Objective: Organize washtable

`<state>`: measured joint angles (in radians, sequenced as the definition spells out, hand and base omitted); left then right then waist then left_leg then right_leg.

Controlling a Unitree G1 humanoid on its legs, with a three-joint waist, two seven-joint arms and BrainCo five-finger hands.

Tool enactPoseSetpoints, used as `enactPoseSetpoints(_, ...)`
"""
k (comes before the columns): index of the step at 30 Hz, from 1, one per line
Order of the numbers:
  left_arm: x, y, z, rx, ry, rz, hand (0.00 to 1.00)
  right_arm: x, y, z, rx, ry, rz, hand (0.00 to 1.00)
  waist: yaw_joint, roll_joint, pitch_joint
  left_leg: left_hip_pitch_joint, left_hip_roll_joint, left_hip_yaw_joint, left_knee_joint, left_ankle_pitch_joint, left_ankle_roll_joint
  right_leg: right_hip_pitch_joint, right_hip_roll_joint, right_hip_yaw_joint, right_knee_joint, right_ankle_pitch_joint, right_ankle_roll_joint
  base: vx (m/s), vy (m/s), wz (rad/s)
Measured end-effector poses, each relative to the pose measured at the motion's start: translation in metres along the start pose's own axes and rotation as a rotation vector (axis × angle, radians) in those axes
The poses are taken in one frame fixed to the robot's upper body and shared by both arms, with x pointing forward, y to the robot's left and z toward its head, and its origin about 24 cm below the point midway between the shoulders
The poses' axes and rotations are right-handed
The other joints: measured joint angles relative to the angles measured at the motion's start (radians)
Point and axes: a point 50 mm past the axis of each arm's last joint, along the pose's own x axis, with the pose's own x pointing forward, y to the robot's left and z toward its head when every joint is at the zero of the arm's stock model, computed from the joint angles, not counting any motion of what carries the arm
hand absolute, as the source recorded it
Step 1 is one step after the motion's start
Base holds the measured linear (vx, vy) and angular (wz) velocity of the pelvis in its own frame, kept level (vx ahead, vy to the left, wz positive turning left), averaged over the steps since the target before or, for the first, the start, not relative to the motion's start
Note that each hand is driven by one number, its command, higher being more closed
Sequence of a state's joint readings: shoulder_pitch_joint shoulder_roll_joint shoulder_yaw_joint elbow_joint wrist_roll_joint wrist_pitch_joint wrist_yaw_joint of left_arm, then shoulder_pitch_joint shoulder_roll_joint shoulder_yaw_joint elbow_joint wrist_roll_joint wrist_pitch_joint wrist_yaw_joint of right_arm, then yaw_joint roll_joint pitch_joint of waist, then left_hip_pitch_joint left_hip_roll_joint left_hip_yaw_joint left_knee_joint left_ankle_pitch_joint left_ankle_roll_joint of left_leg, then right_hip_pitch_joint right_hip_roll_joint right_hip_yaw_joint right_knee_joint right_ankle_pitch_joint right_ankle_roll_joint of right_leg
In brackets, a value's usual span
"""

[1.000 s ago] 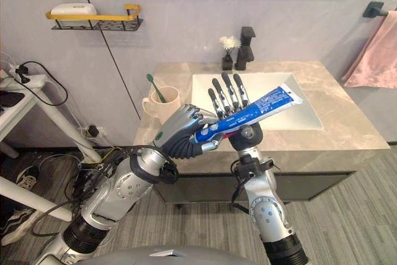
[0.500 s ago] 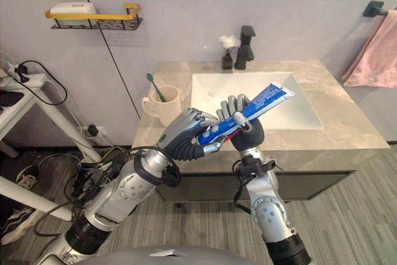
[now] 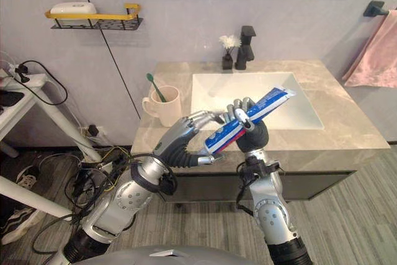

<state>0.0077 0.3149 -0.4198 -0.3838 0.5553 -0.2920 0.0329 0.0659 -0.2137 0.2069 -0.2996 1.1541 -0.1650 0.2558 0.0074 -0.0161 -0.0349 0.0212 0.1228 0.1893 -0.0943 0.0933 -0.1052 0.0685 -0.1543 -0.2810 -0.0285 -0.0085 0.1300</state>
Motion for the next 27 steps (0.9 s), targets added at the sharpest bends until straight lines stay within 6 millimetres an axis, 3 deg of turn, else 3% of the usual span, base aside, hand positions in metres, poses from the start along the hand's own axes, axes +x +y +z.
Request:
enactPoseSetpoints(7, -0.026, 0.031, -0.019, 0.051, 0.177, 0.2, 0.0, -0.002, -0.008, 0.018, -0.099, -0.071, -0.055, 1.0, 0.004, 0.002, -0.001, -0.013, 0.0, -0.004, 0.0, 0.0, 0.0, -0.005, 0.001, -0.008, -0.005, 0.0, 0.0, 0.0, -0.003, 0.02)
enactPoseSetpoints(11, -0.042, 0.042, -0.025, 0.034, 0.267, 0.303, 0.0, -0.002, -0.013, 0.029, -0.144, -0.125, -0.103, 1.0, 0.021, 0.002, -0.001, -0.017, -0.001, -0.011, 0.0, 0.0, 0.0, -0.001, 0.001, -0.013, -0.009, 0.0, 0.0, 0.02, -0.011, 0.04)
enactPoseSetpoints(14, -0.061, 0.045, -0.035, -0.033, 0.385, 0.398, 0.0, 0.001, -0.021, 0.046, -0.278, -0.169, -0.15, 1.0, 0.032, 0.002, -0.001, -0.026, -0.002, -0.033, -0.007, 0.001, -0.001, 0.004, 0.001, -0.039, -0.015, -0.001, 0.0, -0.01, -0.007, 0.19)
enactPoseSetpoints(17, -0.077, 0.036, -0.049, -0.098, 0.503, 0.416, 0.0, 0.017, -0.027, 0.06, -0.401, -0.199, -0.173, 1.0, 0.036, 0.002, 0.0, -0.039, -0.002, -0.04, -0.01, 0.003, 0.0, 0.002, 0.001, -0.05, -0.016, -0.001, 0.0, -0.01, 0.002, 0.13)
enactPoseSetpoints(19, -0.097, 0.018, -0.07, -0.155, 0.657, 0.387, 0.0, 0.035, -0.028, 0.069, -0.504, -0.201, -0.164, 1.0, 0.045, 0.0, 0.001, -0.046, -0.002, -0.05, -0.01, 0.007, -0.001, 0.002, 0.003, -0.062, -0.016, -0.001, 0.0, -0.01, 0.0, 0.15)
enactPoseSetpoints(23, -0.134, -0.025, -0.1, -0.28, 0.928, 0.302, 0.0, 0.069, -0.014, 0.077, -0.65, -0.203, -0.078, 1.0, 0.061, -0.008, 0.006, -0.053, -0.003, -0.059, -0.01, 0.012, -0.003, 0.001, 0.003, -0.069, -0.018, -0.001, 0.0, 0.01, -0.008, 0.06)
enactPoseSetpoints(27, -0.157, -0.051, -0.11, -0.355, 1.068, 0.238, 0.0, 0.095, 0.0, 0.082, -0.765, -0.218, -0.023, 1.0, 0.069, -0.022, 0.013, -0.073, -0.004, -0.066, -0.01, 0.017, -0.002, -0.011, 0.002, -0.083, -0.018, 0.0, 0.0, 0.01, -0.003, 0.09)
